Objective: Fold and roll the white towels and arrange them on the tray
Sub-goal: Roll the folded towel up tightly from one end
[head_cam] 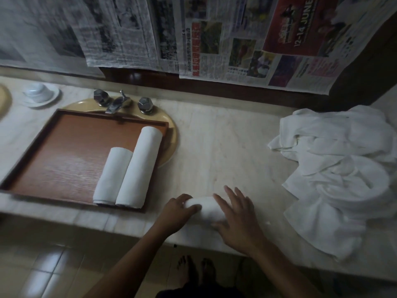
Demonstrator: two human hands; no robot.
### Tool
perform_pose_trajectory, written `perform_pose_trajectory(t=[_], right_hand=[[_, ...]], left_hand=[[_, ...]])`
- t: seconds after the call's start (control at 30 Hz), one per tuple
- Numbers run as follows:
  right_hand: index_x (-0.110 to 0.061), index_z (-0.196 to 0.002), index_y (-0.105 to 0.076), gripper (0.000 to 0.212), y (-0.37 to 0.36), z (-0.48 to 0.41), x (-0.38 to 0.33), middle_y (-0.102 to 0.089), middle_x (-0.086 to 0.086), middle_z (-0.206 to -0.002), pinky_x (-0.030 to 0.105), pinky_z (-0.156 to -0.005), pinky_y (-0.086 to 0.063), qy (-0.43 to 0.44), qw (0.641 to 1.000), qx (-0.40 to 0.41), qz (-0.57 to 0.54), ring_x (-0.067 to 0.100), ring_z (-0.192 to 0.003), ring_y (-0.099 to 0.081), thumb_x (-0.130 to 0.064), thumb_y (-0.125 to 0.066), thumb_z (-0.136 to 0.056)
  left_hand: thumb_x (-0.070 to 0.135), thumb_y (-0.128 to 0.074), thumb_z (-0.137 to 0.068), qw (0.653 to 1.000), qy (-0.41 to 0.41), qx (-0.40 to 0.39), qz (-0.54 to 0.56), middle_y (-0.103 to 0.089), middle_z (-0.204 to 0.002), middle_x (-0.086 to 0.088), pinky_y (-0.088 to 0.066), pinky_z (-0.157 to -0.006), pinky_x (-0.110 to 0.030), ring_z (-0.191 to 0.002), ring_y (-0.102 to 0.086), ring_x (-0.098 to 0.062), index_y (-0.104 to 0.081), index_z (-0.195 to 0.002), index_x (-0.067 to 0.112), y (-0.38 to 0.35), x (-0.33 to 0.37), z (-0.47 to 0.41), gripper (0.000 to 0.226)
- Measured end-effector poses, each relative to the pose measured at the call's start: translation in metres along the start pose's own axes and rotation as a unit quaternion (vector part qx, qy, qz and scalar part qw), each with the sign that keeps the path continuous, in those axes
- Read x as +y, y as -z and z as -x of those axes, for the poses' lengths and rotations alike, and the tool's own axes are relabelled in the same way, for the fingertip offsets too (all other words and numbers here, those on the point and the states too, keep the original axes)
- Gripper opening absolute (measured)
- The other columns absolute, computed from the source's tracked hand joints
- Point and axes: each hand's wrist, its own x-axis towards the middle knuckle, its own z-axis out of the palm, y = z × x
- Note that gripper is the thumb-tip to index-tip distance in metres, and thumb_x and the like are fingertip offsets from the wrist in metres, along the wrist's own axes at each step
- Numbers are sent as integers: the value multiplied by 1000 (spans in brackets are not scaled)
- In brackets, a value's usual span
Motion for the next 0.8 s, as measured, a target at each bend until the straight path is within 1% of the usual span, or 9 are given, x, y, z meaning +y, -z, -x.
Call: perform_pose_trajectory(t=[0.1,0.17,0.23,0.33,0.4,0.47,0.6,0.7,0.8], right_hand=[[-39,-161,4,100,3,-13,-12,-1,1,-171,58,-124,-5,31,996,-66,56,31,-157,0,-58,-63,-89],[-37,-160,6,108,6,-24,-11,-10,4,-169,59,-120,-15,34,991,-79,102,34,-153,-12,-50,-72,-85],[-34,-161,-2,110,11,-38,-7,-23,6,-163,55,-112,-28,41,987,-87,129,34,-145,-27,-41,-78,-82],[-32,-157,-15,93,25,-64,-1,-41,6,-148,50,-101,-38,58,983,-116,132,32,-130,-43,-25,-71,-84],[-34,-152,-23,84,35,-78,4,-49,5,-140,49,-99,-42,63,981,-149,108,30,-126,-49,-27,-71,-82],[-35,-149,-28,82,41,-80,4,-53,4,-137,46,-98,-46,70,978,-181,76,29,-123,-53,-34,-72,-81],[-35,-155,-26,81,47,-61,-9,-47,0,-147,42,-103,-45,88,983,-156,38,26,-128,-50,-36,-71,-88],[-41,-153,-32,85,52,-50,-16,-43,-10,-149,40,-102,-46,101,989,-67,-80,18,-130,-45,-47,-76,-81],[-41,-151,-37,91,67,-47,-29,-40,-21,-143,16,-92,-44,45,944,21,-327,2,-127,-43,-60,-80,-74]], left_hand=[[61,-68,-89,999,38,18,28,-66,-117,-5,-63,-78,-44,-94,-67,-21,-60,-129,29,-1,2,-2,52],[63,-70,-87,994,73,40,69,-66,-115,-5,-65,-72,-41,-92,-68,-20,-59,-128,28,-7,6,-2,56],[60,-71,-88,988,109,53,94,-61,-121,-7,-65,-75,-39,-95,-67,-23,-53,-136,25,-12,8,-2,62],[44,-72,-92,948,160,71,266,-50,-136,-13,-61,-87,-40,-108,-63,-30,-38,-153,24,-13,6,-5,73],[51,-73,-90,932,171,19,318,-53,-128,-14,-63,-83,-49,-103,-66,-33,-46,-143,15,-11,19,1,68],[43,-76,-90,875,204,-8,439,-51,-127,-14,-64,-79,-48,-103,-64,-32,-50,-137,15,-11,28,11,61],[42,-85,-80,845,156,23,512,-55,-130,-11,-64,-79,-46,-113,-61,-30,-55,-131,21,-14,34,22,63],[38,-85,-81,860,86,89,496,-63,-127,-9,-64,-80,-45,-112,-65,-28,-61,-122,24,4,33,28,49],[40,-88,-77,870,-7,121,479,-66,-127,-8,-61,-90,-51,-114,-67,-28,-63,-124,26,38,26,44,55]])
